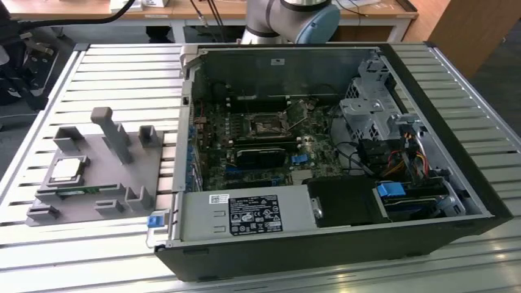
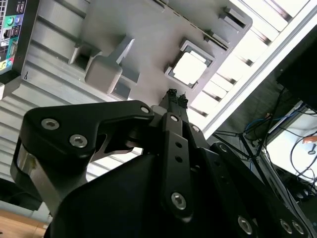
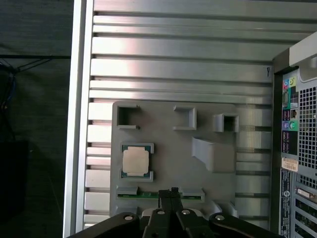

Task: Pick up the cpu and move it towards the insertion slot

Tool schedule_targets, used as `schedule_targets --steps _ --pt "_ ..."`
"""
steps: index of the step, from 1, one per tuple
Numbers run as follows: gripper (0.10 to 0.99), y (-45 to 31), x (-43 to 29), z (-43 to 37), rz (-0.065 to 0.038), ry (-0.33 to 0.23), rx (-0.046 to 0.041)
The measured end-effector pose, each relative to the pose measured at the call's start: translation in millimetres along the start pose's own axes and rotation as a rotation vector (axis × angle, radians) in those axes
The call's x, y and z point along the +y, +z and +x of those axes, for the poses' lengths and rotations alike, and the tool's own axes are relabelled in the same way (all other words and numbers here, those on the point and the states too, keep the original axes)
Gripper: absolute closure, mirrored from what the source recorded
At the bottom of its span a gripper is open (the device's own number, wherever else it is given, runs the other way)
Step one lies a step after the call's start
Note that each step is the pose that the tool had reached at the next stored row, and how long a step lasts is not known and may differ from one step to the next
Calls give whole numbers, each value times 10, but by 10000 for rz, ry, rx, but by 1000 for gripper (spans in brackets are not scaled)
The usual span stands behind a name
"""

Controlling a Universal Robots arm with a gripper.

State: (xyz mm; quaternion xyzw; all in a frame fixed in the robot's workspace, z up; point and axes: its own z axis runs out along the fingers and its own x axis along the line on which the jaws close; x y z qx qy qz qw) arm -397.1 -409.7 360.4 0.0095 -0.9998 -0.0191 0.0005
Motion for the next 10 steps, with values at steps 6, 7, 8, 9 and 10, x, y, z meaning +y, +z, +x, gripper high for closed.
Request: schedule_targets --steps 6,7,8,9,10 --pt "980 2 1 72 -1 0 -1" --pt "980 2 1 81 0 -1 -1" --pt "980 2 1 92 0 -1 -1" --pt "980 2 2 104 -1 -1 -1" --pt "980 3 2 116 0 -1 -1"
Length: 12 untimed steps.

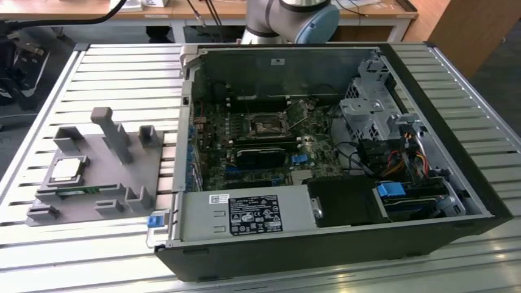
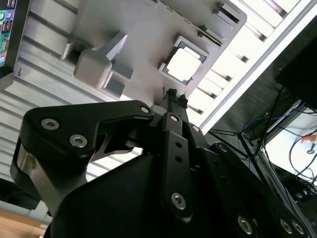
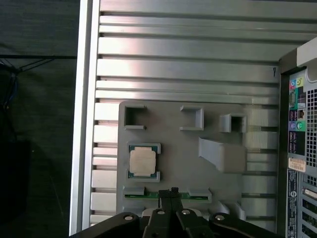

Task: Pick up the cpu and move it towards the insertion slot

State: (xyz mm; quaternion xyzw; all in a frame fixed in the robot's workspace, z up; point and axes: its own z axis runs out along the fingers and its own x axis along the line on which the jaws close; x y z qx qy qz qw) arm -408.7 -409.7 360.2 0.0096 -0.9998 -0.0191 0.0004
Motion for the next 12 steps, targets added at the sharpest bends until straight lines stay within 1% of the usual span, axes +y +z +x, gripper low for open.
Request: schedule_targets --steps 12 --pt "980 26 2 180 0 0 0"
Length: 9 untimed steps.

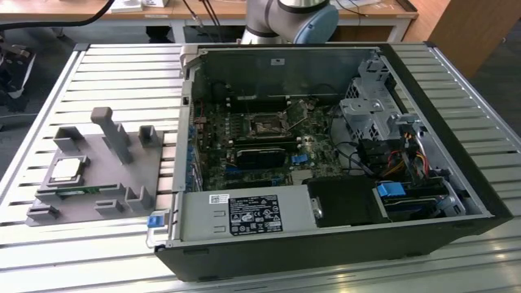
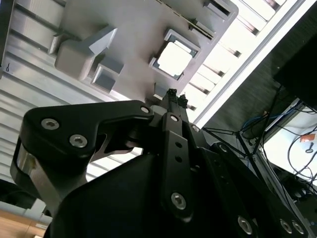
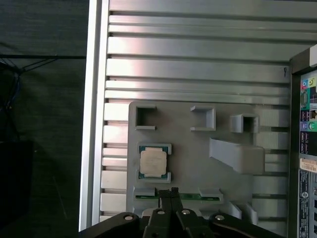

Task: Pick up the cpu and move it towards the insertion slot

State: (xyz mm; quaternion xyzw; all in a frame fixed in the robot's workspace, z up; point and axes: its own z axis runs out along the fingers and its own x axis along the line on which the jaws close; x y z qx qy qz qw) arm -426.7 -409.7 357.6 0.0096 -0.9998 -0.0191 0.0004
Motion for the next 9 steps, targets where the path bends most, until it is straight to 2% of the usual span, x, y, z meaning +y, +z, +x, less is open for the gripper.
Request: schedule_targets --steps 5,6,7,9 --pt "973 31 1 75 1 0 1" --pt "918 39 0 85 1 0 1" --pt "918 45 0 91 0 0 0" --pt "792 54 0 94 17 -1 0"
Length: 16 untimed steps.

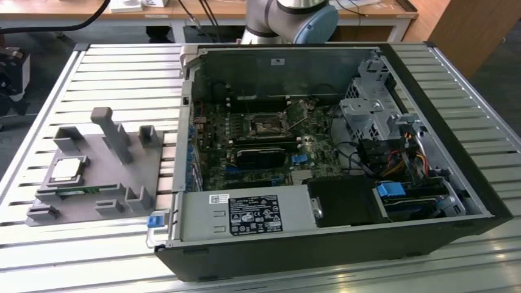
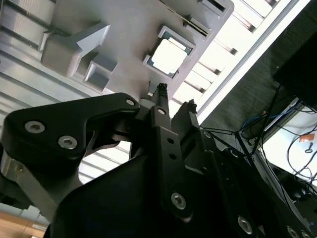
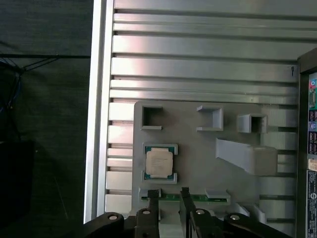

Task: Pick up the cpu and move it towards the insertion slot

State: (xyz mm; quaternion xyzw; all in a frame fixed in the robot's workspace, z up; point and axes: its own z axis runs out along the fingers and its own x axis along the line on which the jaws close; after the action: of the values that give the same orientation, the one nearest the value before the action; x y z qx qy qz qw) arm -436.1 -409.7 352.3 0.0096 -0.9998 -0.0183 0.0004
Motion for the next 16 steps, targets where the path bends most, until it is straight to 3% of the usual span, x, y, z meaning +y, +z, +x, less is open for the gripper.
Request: schedule_targets --steps 1,3,4,9,11,12,16 --pt "792 3 0 1 16 1 3" --pt "678 11 0 1 41 1 2" --pt "678 14 -1 1 50 1 2" --pt "443 54 -2 1 56 1 2" --pt "443 84 -3 2 56 2 1" --pt "380 101 -3 2 56 1 2" --pt "380 169 -6 2 56 1 2"
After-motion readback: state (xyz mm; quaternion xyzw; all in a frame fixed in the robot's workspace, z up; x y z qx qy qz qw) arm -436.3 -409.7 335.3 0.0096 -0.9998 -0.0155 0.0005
